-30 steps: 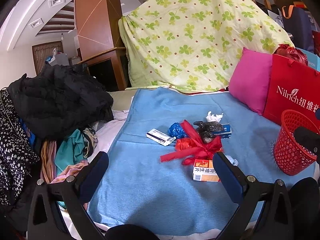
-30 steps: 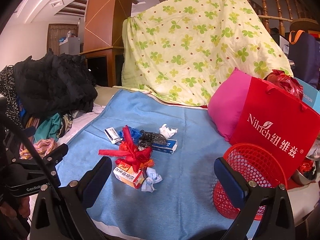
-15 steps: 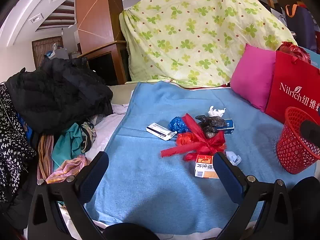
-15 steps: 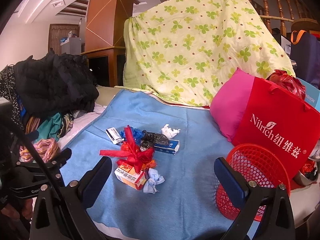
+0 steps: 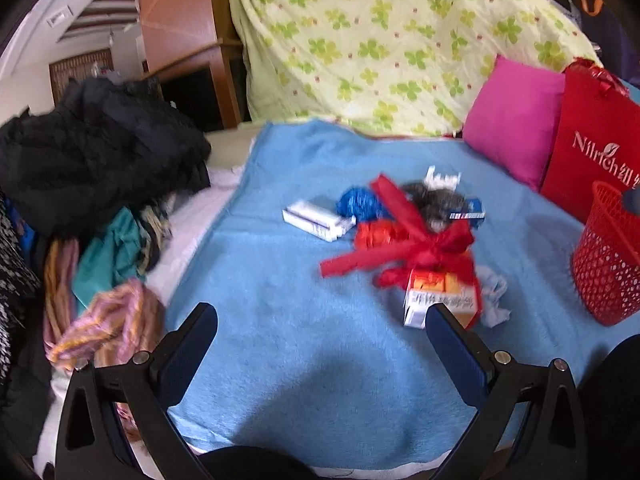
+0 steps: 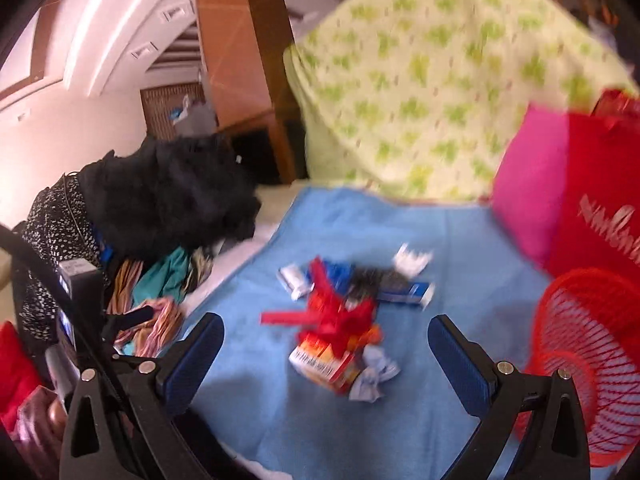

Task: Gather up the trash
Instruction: 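Grasp the light blue crumpled tissue with the right tool, then grasp the white-and-orange medicine box with the left tool while the right tool lifts the tissue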

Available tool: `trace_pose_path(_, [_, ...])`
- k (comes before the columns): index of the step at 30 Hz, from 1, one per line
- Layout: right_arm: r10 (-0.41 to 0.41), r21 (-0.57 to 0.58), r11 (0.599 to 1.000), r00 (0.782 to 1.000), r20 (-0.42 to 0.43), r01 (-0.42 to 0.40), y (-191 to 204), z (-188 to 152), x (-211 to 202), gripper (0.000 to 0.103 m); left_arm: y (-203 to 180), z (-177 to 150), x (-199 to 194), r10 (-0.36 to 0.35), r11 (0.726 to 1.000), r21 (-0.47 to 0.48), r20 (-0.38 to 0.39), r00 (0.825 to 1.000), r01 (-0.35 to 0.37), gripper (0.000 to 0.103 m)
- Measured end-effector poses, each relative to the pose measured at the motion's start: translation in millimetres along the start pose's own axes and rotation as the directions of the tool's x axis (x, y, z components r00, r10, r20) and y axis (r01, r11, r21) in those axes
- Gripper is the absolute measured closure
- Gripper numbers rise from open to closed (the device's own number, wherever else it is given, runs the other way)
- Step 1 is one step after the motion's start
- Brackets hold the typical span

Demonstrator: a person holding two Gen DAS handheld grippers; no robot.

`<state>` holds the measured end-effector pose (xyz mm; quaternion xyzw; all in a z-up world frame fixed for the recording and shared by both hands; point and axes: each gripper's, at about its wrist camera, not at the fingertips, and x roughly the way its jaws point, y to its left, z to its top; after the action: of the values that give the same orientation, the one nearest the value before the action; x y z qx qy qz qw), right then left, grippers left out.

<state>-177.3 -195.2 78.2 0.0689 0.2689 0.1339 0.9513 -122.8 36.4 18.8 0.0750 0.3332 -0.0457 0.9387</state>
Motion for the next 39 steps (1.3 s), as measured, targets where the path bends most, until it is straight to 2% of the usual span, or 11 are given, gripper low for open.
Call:
trace_pose_path(3, [0.028,0.062,0.998,0.988,-0.15,-0.019,-19.0,0.3,48.6,0.0,7.7,-6.7,18.4,-0.005,0.999,-0.039,-0.059,0.998,0.002,0.0])
trace_pose_path(7, [0.062,0.151,0.988,0.948,-0.312,-0.015,-49.4,-15.7,110.5,0.003,18.5,-14.2,34.3,0.011,0.998,-0.055,-0.098,0.995,-0.017,0.0])
trace_pose_path(10, [0.14,0.247,0.968,0.913,-0.383,-0.045,-69.4,-34.0,144.4,0.03,23.0,-16.2,41.9,0.007,0.997,-0.071,-0.115,0.993,-0.015,0.0])
trace_pose_path(14, [0.174,0.354,0.935,0.896,-0.407,-0.021,-94.1,-45.4,173.9,0.035,15.4,-13.2,46.7,-0.027,0.997,-0.073,-0.131,0.991,0.017,0.0])
trace_pose_path(18, [0.169,0.371,0.928,0.881,-0.441,0.008,-102.4,-53.0,195.2,0.049,2.8,-6.2,49.9,-0.072,0.995,-0.072,-0.142,0.987,0.063,0.0])
trace_pose_path(22, [0.198,0.422,0.907,0.871,-0.451,0.013,-117.6,-57.9,206.2,0.049,-16.3,2.2,54.8,-0.14,0.989,-0.069,-0.154,0.978,0.131,0.0])
trace_pose_path(26, [0.135,0.382,0.921,0.861,-0.49,0.073,-119.7,-61.9,208.6,0.067,-31.4,8.3,61.3,-0.179,0.983,-0.059,-0.155,0.972,0.171,0.0])
trace_pose_path(29, [0.118,0.337,0.939,0.857,-0.502,0.068,-117.6,-60.4,206.7,0.068,-40.2,10.7,70.8,-0.209,0.978,-0.067,-0.173,0.962,0.2,0.0])
trace_pose_path(32, [0.105,0.302,0.952,0.862,-0.495,0.057,-112.2,-58.4,202.0,0.073,-48.8,13.3,78.3,-0.259,0.965,-0.078,-0.182,0.948,0.249,0.0])
trace_pose_path(34, [0.103,0.301,0.952,0.879,-0.465,0.048,-112.7,-53.3,195.9,0.073,-55.2,14.8,83.5,-0.276,0.961,-0.073,-0.185,0.943,0.267,0.0])
trace_pose_path(39, [0.08,0.262,0.965,0.956,-0.281,-0.003,-107.5,-25.7,156.7,0.073,-70.5,17.4,101.6,-0.289,0.957,-0.07,-0.222,0.931,0.281,0.0])
